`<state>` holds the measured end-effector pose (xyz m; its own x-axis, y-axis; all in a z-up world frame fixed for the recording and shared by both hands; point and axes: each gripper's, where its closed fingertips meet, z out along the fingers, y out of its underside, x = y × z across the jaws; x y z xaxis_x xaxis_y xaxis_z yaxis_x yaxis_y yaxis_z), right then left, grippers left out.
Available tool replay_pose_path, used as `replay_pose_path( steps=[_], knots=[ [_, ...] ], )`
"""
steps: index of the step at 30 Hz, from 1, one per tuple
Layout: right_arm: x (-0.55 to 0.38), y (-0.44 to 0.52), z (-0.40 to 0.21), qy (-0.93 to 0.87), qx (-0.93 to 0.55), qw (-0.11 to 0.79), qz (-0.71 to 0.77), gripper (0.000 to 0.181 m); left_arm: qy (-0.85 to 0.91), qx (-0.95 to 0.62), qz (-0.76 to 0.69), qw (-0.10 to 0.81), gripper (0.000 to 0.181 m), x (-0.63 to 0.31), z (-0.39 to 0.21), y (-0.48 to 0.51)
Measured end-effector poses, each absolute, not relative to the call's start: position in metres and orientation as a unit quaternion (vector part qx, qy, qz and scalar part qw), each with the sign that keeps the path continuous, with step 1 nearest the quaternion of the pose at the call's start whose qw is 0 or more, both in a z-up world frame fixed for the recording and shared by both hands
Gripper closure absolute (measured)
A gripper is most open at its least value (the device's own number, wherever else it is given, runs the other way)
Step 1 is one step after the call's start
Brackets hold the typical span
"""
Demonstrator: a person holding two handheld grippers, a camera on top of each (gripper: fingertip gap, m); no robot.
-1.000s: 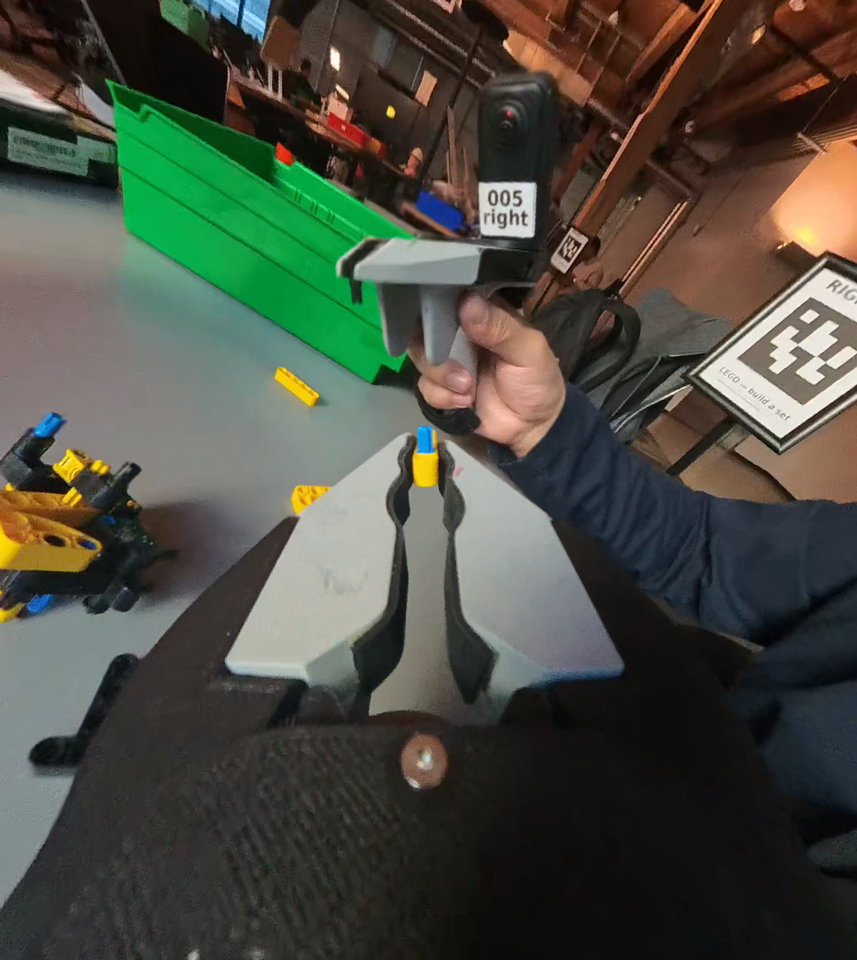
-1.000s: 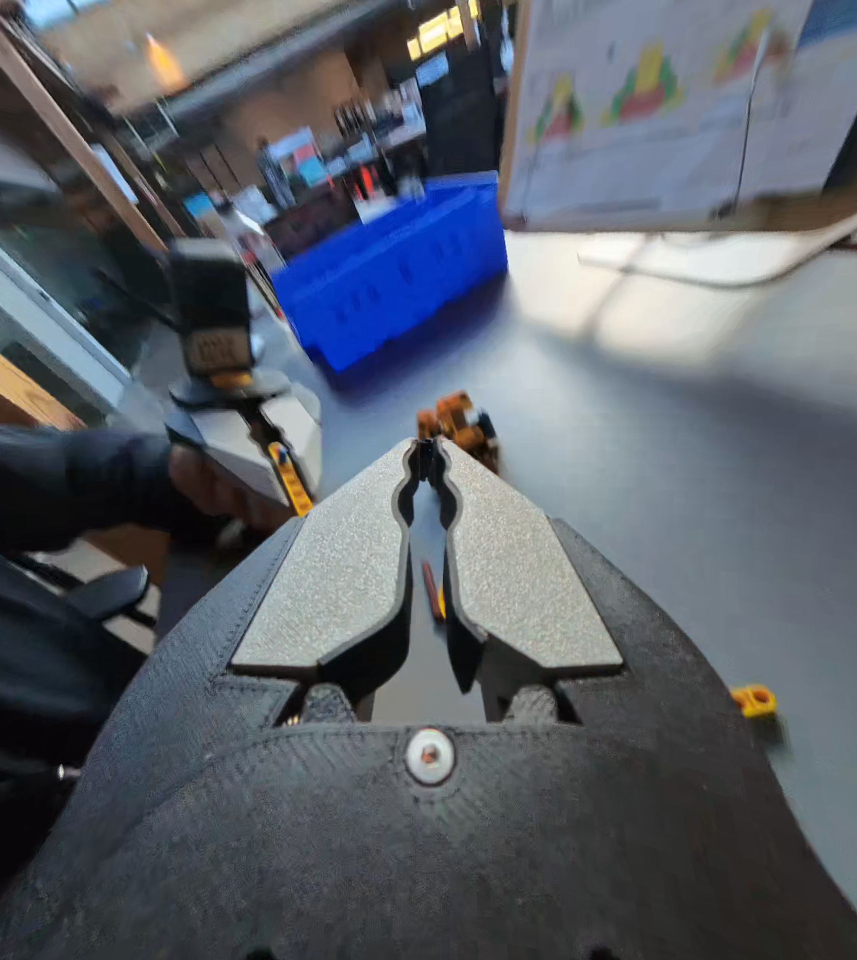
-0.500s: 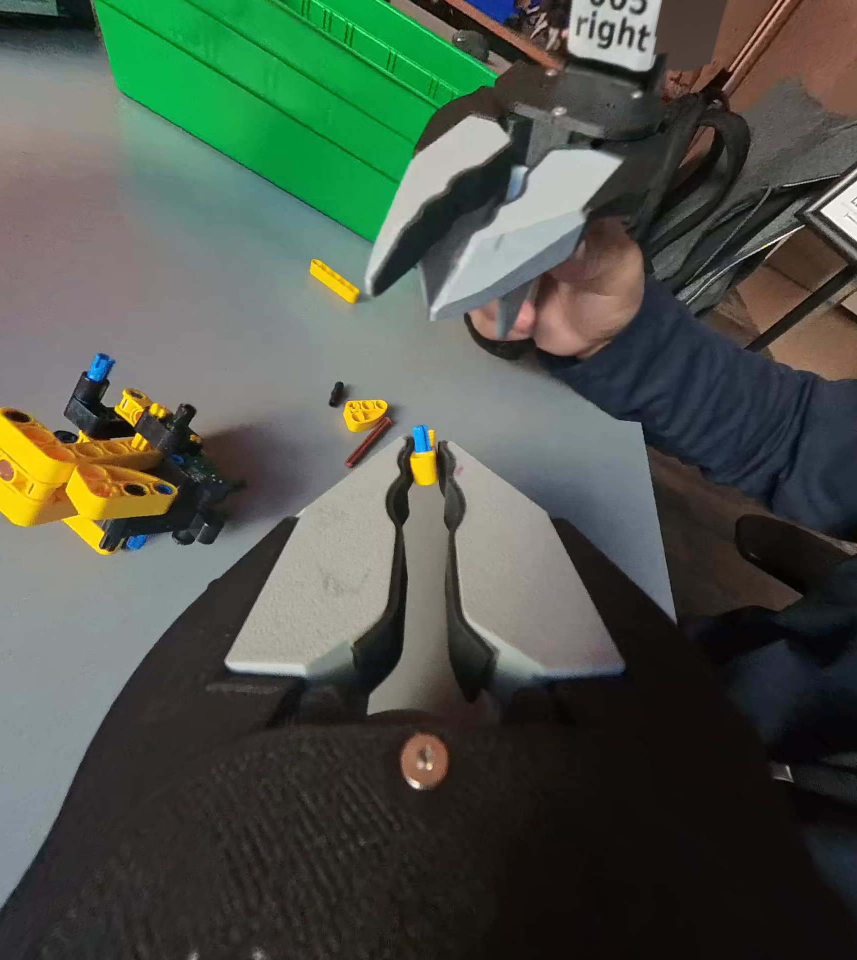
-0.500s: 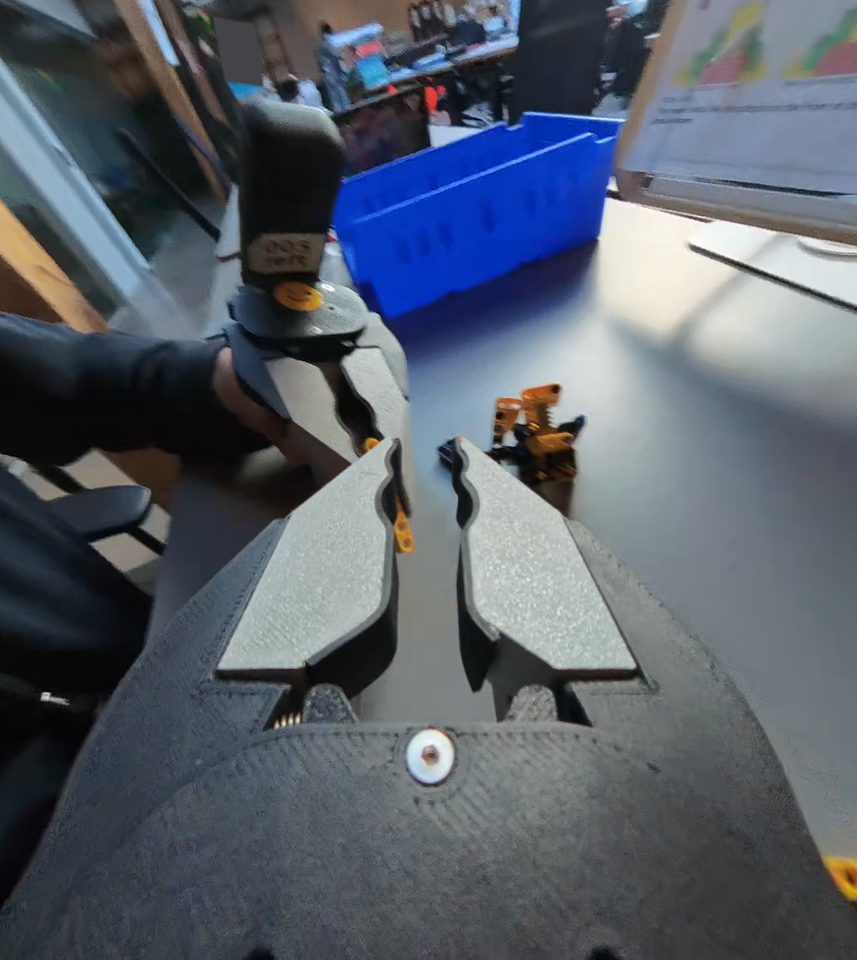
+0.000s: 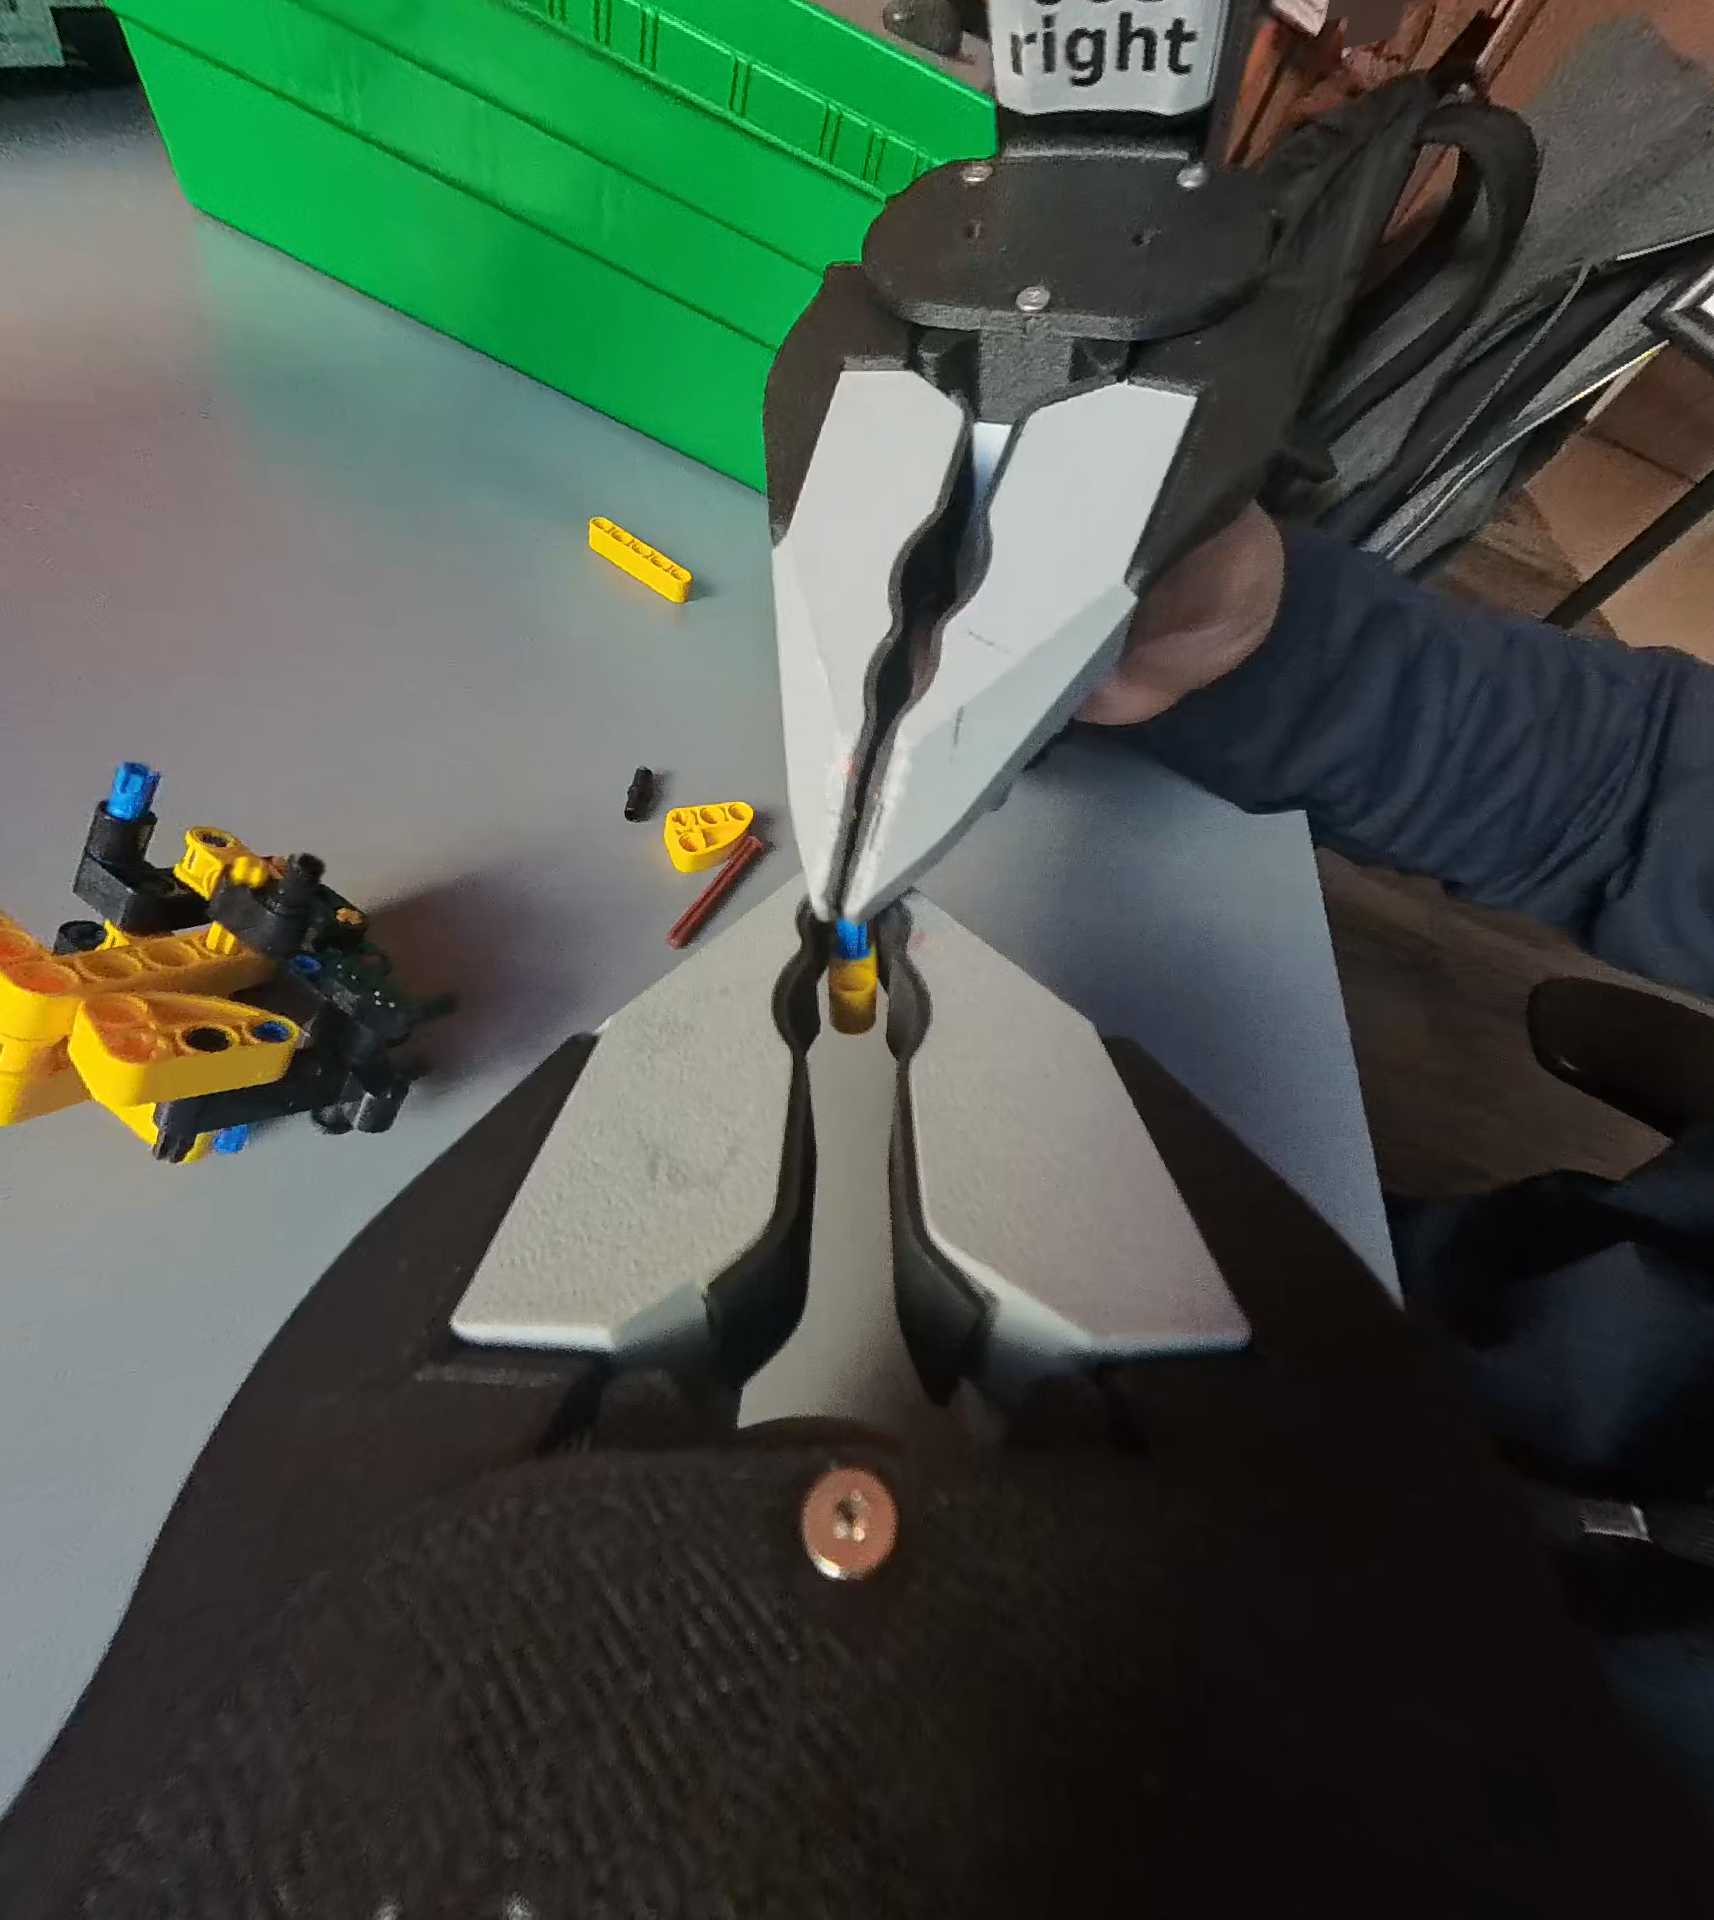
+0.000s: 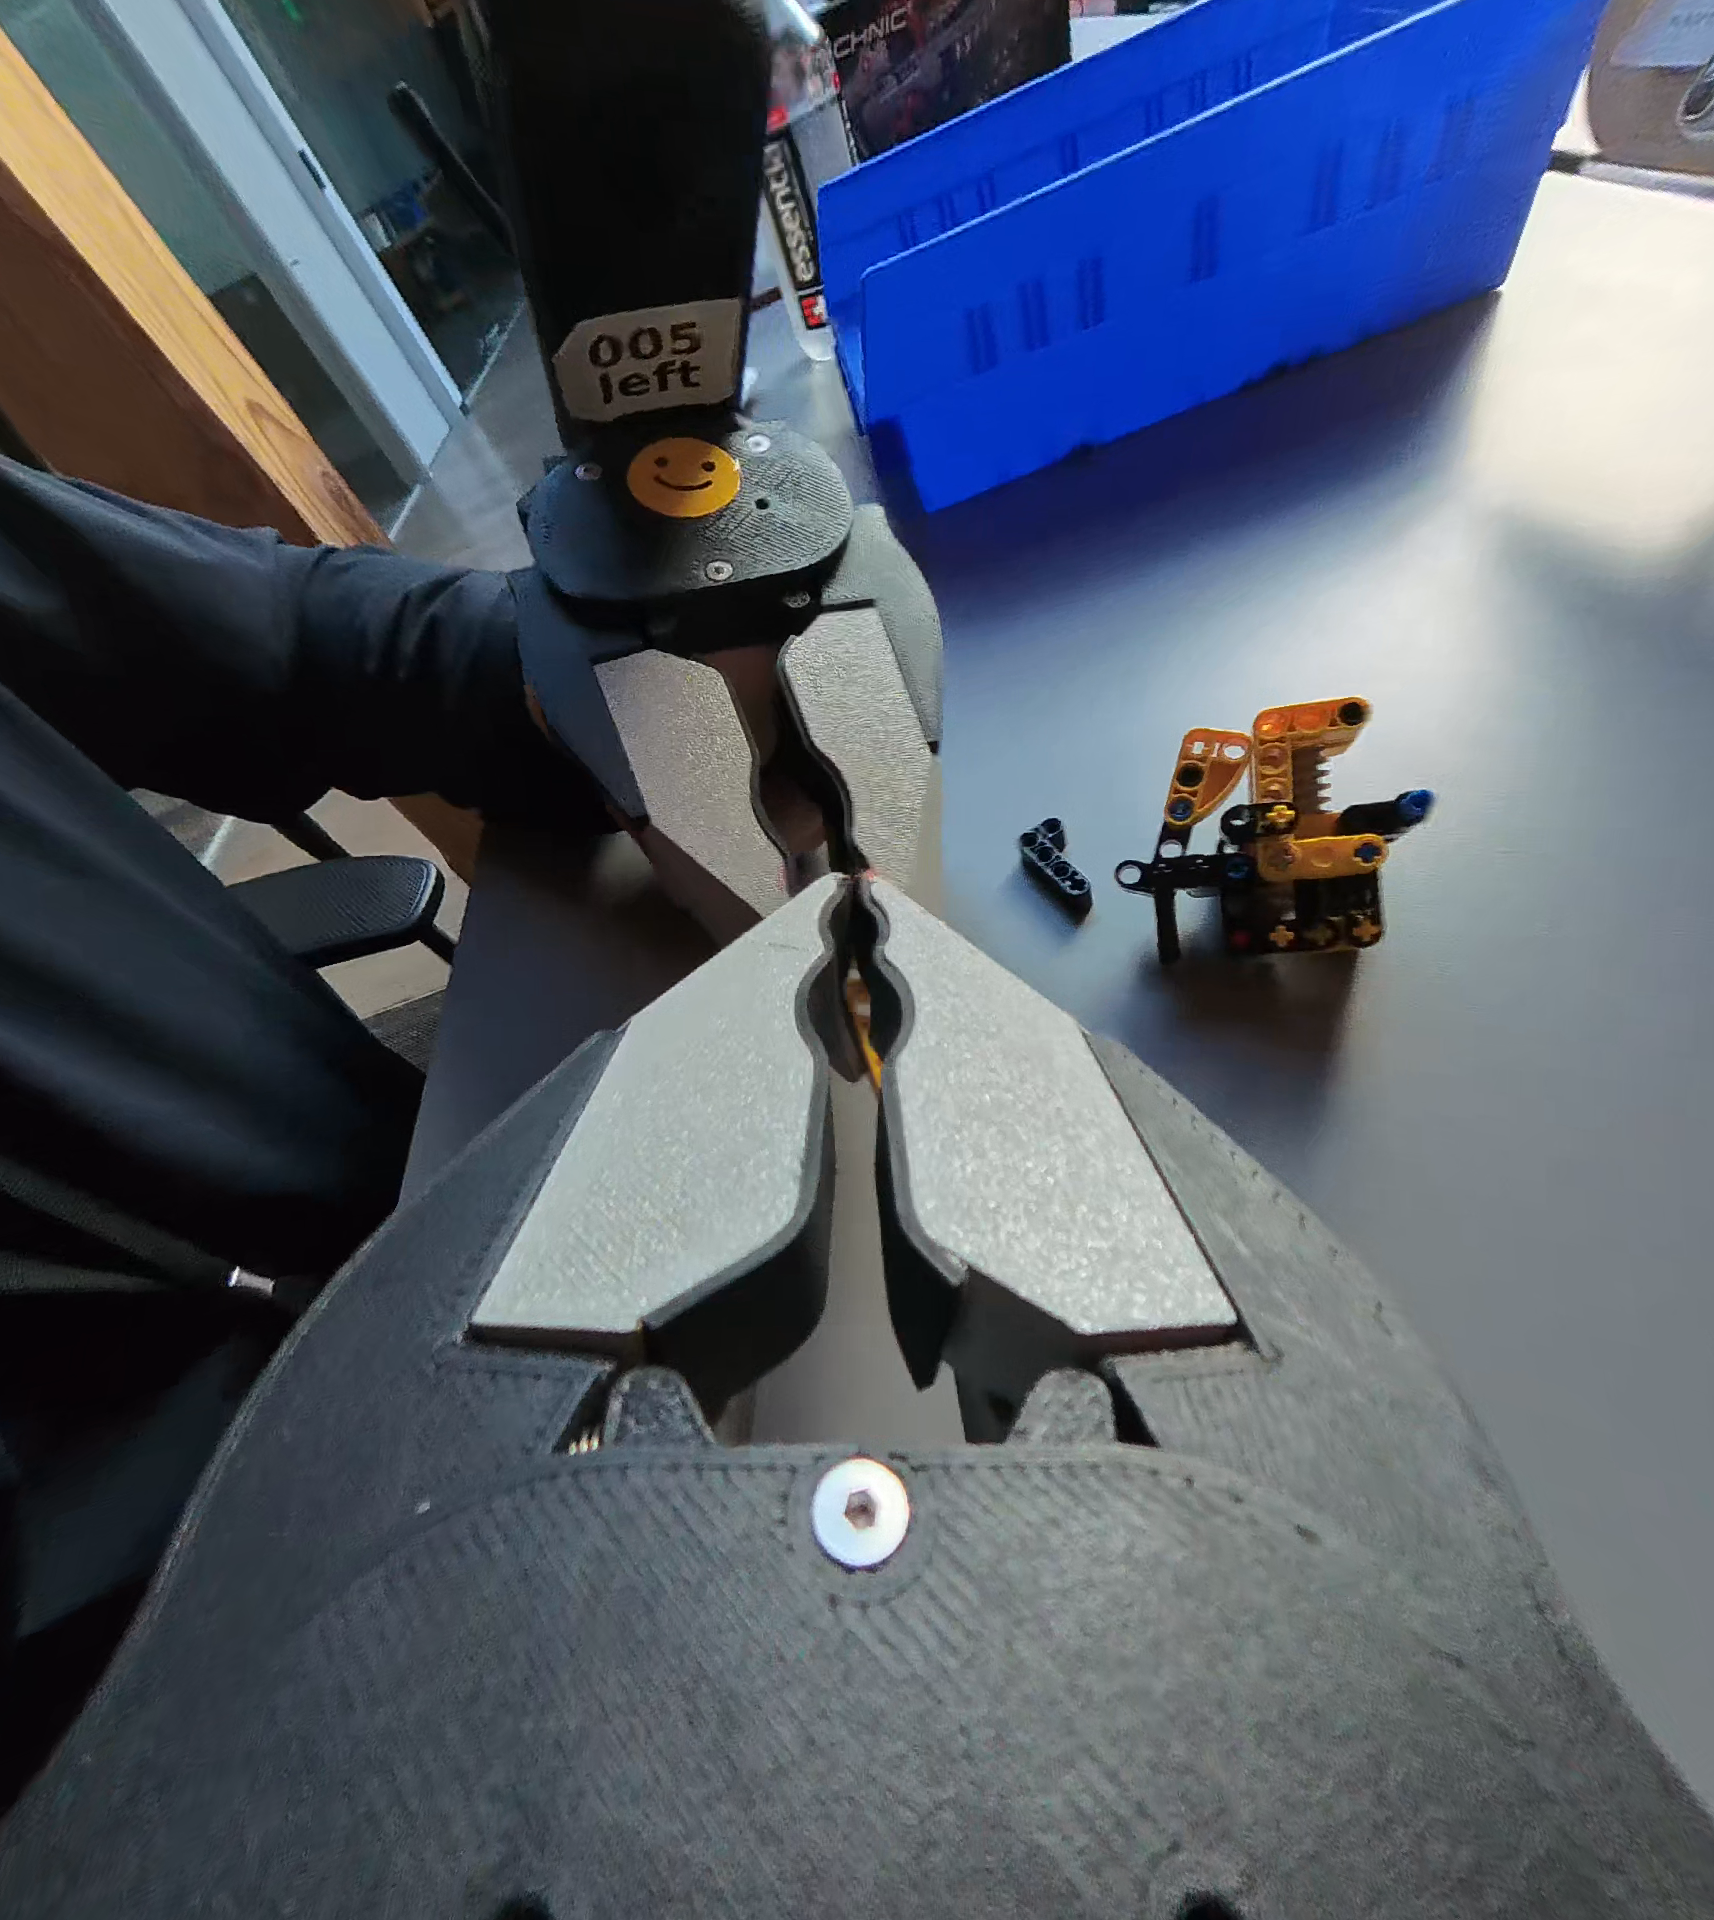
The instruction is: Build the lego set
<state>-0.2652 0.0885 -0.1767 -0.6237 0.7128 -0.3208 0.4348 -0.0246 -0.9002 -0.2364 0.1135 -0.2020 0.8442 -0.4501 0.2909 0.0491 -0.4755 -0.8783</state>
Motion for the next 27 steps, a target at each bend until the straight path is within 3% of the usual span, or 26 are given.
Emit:
replay_pose_path(
  steps=[3,4,7,18,27],
  knots=[
    [-0.264,0.110,-0.163,-0.662,-0.432,0.167,0.590,0.181,0.136,-0.805,-0.256,0.518,0.177,-0.235,-0.194,0.112],
    [-0.260,0.114,-0.157,-0.652,-0.429,0.166,0.603,0.167,0.136,-0.796,-0.263,0.527,0.177,-0.235,-0.190,0.112],
    [-0.249,0.117,-0.155,-0.643,-0.428,0.135,0.620,0.156,0.130,-0.775,-0.263,0.560,0.177,-0.241,-0.179,0.114],
    [-0.242,0.104,-0.151,-0.657,-0.396,0.121,0.630,0.174,0.152,-0.723,-0.259,0.623,0.177,-0.236,-0.153,0.110],
    [-0.240,0.109,-0.147,-0.666,-0.387,0.153,0.618,0.176,0.142,-0.725,-0.261,0.621,0.173,-0.238,-0.150,0.108]
  ],
)
